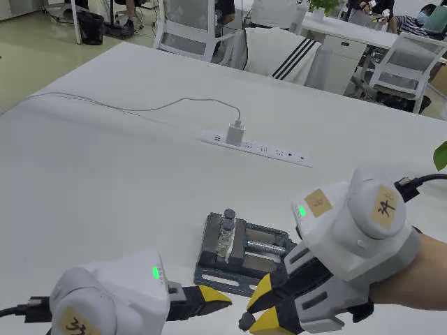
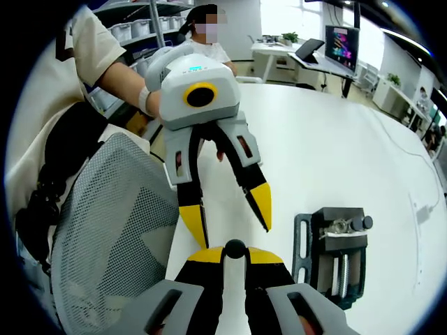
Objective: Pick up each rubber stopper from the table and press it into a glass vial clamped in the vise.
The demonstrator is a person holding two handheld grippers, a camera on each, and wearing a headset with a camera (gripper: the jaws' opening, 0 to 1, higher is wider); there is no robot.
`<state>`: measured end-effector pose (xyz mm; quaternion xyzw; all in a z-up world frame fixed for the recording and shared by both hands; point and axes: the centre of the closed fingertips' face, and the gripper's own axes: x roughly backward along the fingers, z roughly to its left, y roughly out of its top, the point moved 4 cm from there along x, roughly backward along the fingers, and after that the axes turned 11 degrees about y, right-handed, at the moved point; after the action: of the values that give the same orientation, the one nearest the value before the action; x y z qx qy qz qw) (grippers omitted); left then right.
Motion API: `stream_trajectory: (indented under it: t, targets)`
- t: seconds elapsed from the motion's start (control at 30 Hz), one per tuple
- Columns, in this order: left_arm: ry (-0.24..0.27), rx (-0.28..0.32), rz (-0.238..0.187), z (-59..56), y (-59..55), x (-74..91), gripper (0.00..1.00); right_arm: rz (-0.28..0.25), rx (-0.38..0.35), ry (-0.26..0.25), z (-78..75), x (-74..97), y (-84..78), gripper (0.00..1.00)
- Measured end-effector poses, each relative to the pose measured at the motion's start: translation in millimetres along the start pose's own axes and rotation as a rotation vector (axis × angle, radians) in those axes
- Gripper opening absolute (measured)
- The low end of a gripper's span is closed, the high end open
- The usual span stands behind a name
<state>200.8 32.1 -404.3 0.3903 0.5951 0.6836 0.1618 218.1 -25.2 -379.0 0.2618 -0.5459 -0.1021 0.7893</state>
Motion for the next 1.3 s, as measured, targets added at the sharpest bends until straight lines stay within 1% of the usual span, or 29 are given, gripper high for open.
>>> stream_trajectory:
  t: [0.03,0.1,0.17,0.3,0.37,0.43,0.5,0.57,0.63,0.7,0.8,1.0,1.07,1.13,1.3]
  targets:
    - [0.009,-0.002,0.003,1.6,-0.7,0.4,0.42,0.002,-0.002,0.002,0.1,-0.3,-1.5,0.05]
    - [0.036,0.011,-0.002,5.9,-0.1,1.7,0.51,0.014,-0.005,0.003,-0.1,-1.2,-5.5,0.05]
    - [0.067,0.015,-0.009,11.7,0.9,3.1,0.57,0.019,-0.009,0.008,-0.1,-1.5,-7.8,0.05]
    - [0.118,0.029,-0.010,23.1,0.3,7.1,0.73,0.025,-0.012,0.007,-1.9,-0.3,-9.4,0.05]
    - [0.139,0.036,-0.008,27.6,-0.2,9.0,0.78,0.028,-0.011,0.007,-2.5,0.3,-9.4,0.05]
    - [0.176,0.036,-0.015,33.6,-0.1,10.6,0.88,0.030,-0.011,0.008,-3.4,1.2,-9.1,0.05]
    - [0.197,0.034,-0.006,37.3,-2.0,12.1,0.99,0.032,-0.009,0.006,-4.4,1.7,-8.9,0.05]
    - [0.220,0.046,0.010,42.9,-4.6,15.1,0.99,0.043,-0.007,0.009,-5.6,1.7,-10.4,0.05]
    - [0.215,0.061,0.032,43.6,-9.0,16.6,0.99,0.046,-0.005,0.011,-6.2,1.8,-10.4,0.05]
    - [0.231,0.042,0.048,45.3,-11.8,18.3,0.99,0.045,-0.002,0.011,-6.6,1.9,-9.8,0.05]
    - [0.228,0.059,0.054,44.9,-14.7,19.8,0.99,0.045,0.003,0.011,-7.9,2.2,-8.7,0.05]
    - [0.233,0.058,0.061,44.9,-16.3,20.8,0.99,0.057,0.018,0.003,-14.5,5.4,-6.9,0.05]
    - [0.234,0.055,0.058,45.2,-15.7,21.6,0.99,0.076,0.031,-0.005,-19.3,7.6,-6.7,0.05]
    - [0.236,0.060,0.059,45.6,-15.9,21.8,0.99,0.082,0.034,-0.005,-22.5,9.0,-5.5,0.05]
    - [0.245,0.061,0.063,47.1,-17.3,24.8,0.99,0.124,0.070,-0.009,-33.9,14.3,1.1,0.05]
